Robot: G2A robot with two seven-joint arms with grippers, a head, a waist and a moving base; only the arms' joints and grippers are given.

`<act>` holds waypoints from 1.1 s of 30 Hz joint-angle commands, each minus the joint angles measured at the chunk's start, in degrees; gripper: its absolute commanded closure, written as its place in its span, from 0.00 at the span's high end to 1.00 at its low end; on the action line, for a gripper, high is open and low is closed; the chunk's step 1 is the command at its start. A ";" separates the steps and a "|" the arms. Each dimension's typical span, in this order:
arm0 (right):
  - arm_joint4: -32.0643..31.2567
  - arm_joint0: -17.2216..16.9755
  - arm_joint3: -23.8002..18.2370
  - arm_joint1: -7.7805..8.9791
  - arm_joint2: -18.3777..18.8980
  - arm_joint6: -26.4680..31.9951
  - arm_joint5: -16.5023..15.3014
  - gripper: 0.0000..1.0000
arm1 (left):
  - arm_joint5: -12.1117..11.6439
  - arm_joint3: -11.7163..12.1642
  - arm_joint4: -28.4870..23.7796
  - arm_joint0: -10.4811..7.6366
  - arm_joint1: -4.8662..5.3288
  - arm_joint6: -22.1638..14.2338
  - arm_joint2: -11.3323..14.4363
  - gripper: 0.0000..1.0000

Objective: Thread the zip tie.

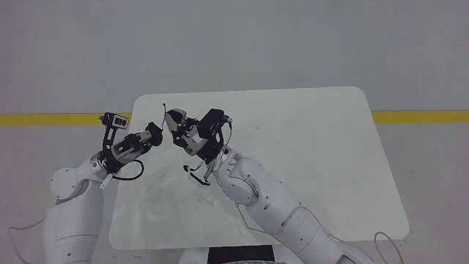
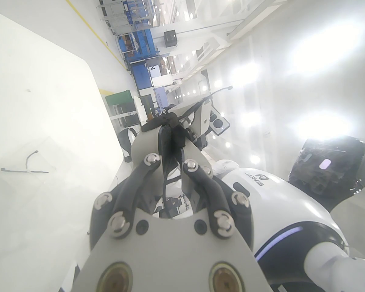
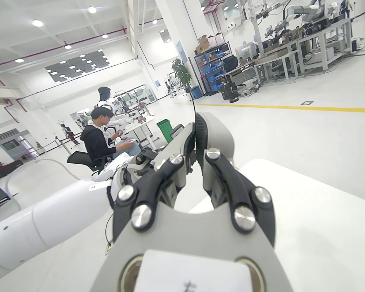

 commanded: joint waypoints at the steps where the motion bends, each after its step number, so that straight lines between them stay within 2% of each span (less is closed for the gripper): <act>1: -0.08 -0.11 -0.10 0.02 0.10 0.05 -0.05 0.00 | 0.42 -0.69 0.43 0.12 0.03 1.93 0.57 0.00; 8: -0.28 -0.44 -0.46 0.14 0.43 0.68 -0.93 0.00 | 0.71 -1.60 0.39 0.76 0.54 3.65 1.28 0.00; 33: -2.24 -1.49 -0.86 0.35 0.60 1.40 -0.96 0.00 | 0.10 -2.27 -1.53 1.64 2.33 5.15 3.14 0.00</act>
